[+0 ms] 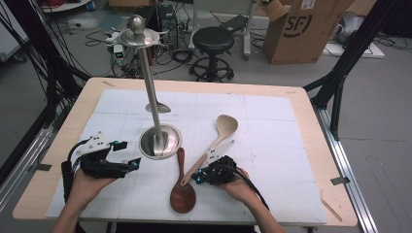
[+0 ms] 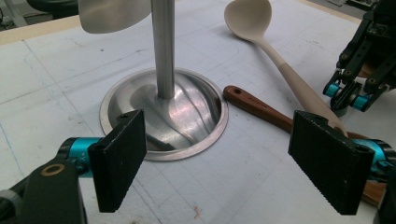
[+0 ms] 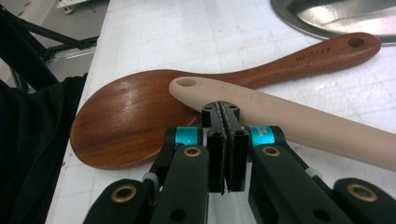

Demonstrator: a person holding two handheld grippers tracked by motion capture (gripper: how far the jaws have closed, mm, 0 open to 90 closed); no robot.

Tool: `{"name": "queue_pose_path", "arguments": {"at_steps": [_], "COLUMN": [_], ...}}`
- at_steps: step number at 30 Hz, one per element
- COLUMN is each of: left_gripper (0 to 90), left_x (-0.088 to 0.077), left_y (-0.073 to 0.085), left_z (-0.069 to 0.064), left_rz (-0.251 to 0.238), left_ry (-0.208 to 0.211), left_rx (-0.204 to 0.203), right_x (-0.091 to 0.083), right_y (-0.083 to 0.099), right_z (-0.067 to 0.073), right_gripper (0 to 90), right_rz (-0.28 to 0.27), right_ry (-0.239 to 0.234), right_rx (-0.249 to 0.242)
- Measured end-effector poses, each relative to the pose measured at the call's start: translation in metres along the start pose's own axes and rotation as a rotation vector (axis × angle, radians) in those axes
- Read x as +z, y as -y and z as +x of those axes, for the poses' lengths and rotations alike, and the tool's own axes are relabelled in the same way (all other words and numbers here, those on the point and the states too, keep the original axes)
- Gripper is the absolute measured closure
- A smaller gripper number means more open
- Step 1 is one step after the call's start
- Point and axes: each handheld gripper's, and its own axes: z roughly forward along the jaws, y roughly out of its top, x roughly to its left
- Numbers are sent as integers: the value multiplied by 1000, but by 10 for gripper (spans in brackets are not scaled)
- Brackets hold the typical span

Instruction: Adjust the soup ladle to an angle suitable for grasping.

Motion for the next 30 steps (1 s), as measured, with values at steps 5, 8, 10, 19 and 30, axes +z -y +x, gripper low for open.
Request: {"name": "queue_pose_path", "arguments": {"at_steps": [5,8,10,19,30], "left_gripper": [200,201,201,200,201], "left_x": [1,1,1,1,2], "left_y": [0,0,0,0,0], "left_z": [0,0,0,0,0], "left_rz": [2,5,4,6,5], "left_ry": [1,1,1,4,4], "left_rx": [0,2,0,3,2], "right_x": [2,4,5,10,17], "right_y": [-2,-3,-4,-10,-15], "right_z": [0,0,0,-2,-4], "right_gripper": [893,892,892,892,892], "right_rz": [-1,-5,-6,-10,-16], "right_ry": [-4,-3,-4,2,1], "right_rx": [-3,1,0,-9,-10]}}
